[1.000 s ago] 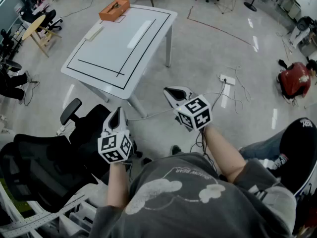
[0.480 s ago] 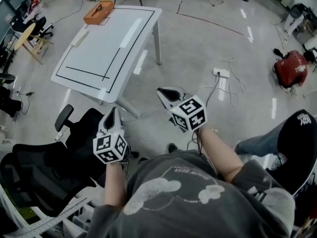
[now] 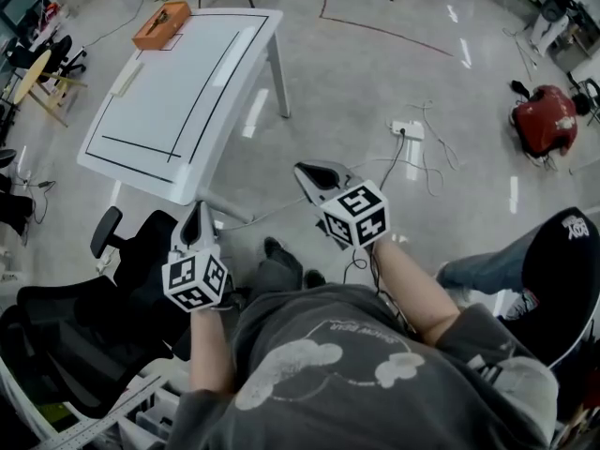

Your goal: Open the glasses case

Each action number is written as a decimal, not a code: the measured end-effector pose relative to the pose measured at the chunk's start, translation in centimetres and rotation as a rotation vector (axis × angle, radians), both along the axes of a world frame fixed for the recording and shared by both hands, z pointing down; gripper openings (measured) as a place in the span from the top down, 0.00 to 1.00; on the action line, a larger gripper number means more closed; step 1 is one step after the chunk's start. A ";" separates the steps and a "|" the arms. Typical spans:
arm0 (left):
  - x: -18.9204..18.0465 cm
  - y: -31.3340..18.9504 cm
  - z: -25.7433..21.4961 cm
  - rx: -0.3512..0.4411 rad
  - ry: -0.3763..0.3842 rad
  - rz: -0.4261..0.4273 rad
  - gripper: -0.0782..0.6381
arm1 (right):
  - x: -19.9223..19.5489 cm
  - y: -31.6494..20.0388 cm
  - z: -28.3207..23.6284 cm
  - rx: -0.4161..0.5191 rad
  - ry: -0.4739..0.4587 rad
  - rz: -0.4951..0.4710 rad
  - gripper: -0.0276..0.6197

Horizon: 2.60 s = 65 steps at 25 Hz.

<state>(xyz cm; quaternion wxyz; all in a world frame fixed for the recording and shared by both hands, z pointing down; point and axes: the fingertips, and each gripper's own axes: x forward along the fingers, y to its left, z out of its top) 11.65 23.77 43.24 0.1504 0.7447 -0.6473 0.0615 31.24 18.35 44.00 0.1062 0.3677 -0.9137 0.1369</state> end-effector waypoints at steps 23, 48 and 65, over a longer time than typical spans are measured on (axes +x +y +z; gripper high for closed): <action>-17.1 -30.2 4.6 -0.054 0.107 -0.083 0.89 | -12.5 -31.2 1.8 -0.040 0.134 0.002 0.96; -35.5 -32.4 5.8 0.073 0.250 -0.329 0.89 | -40.0 -39.3 -3.8 0.143 0.233 -0.364 0.96; -44.4 -39.3 4.5 -0.009 0.178 -0.497 0.89 | -58.6 -53.4 4.8 0.248 0.477 -0.697 0.93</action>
